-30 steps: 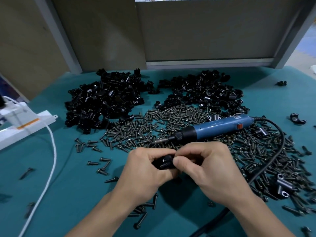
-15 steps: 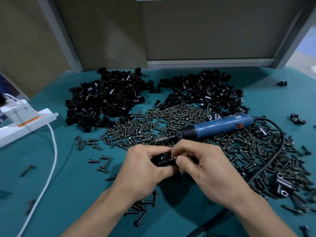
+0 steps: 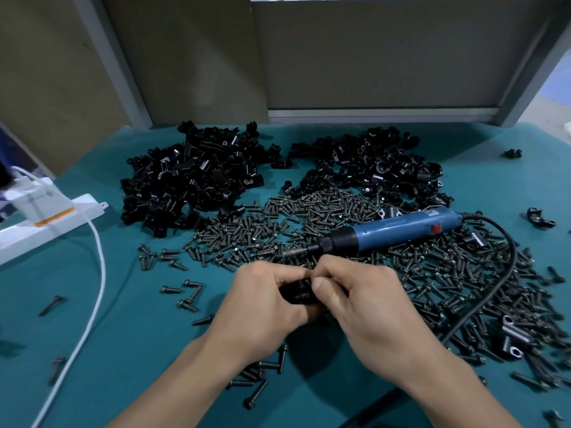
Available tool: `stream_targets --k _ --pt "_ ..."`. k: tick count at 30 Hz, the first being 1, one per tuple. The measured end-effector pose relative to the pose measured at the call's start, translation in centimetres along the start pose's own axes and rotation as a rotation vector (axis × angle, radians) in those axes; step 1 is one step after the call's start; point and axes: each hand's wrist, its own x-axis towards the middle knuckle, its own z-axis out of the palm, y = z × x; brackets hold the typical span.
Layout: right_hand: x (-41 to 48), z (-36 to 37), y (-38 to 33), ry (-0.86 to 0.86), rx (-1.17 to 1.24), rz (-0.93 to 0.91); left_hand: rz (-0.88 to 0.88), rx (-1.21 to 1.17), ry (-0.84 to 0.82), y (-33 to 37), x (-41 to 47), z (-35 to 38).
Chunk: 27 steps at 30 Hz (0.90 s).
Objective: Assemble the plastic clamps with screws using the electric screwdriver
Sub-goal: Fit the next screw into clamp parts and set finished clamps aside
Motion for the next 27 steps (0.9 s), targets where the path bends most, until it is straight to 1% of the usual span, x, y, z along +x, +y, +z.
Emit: stream_targets --k 2,4,7,9,11,13,16,19,21,23,27 --pt "0.1 0.7 -0.1 -0.007 -0.056 0.071 -0.001 0.052 0.006 0.0 -0.2 0.1" --pt "0.2 0.7 -0.3 -0.007 -0.062 0.115 0.016 0.073 0.013 0.2 -0.3 0.3" --pt "0.0 -0.7 -0.2 -0.011 0.006 0.038 0.037 0.065 0.026 0.5 -0.1 0.3" --pt "-0.3 -1.5 0.0 -0.079 0.043 0.006 0.034 0.021 0.010 0.4 0.0 0.1" --pt "-0.3 -1.6 0.2 -0.117 -0.009 -0.023 0.035 -0.004 -0.030 0.3 -0.1 0.0" --pt "-0.1 -0.8 0.2 -0.130 -0.049 -0.002 0.031 0.019 -0.053 0.1 -0.3 -0.1" --pt "0.1 0.1 0.0 -0.095 0.000 0.114 0.004 0.081 -0.023 0.1 -0.2 -0.3" --pt "-0.1 -0.4 -0.1 -0.062 0.012 0.064 0.003 0.088 -0.002 0.1 -0.1 -0.4" --pt "-0.1 -1.0 -0.1 -0.067 0.056 0.024 0.021 0.069 -0.006 0.1 -0.1 -0.2" --pt "-0.1 -0.8 0.0 -0.071 0.048 0.004 0.014 0.049 -0.010 0.0 0.0 -0.1" --pt "0.3 0.5 0.2 -0.041 0.026 0.071 -0.018 0.033 0.003 0.0 0.0 -0.3"
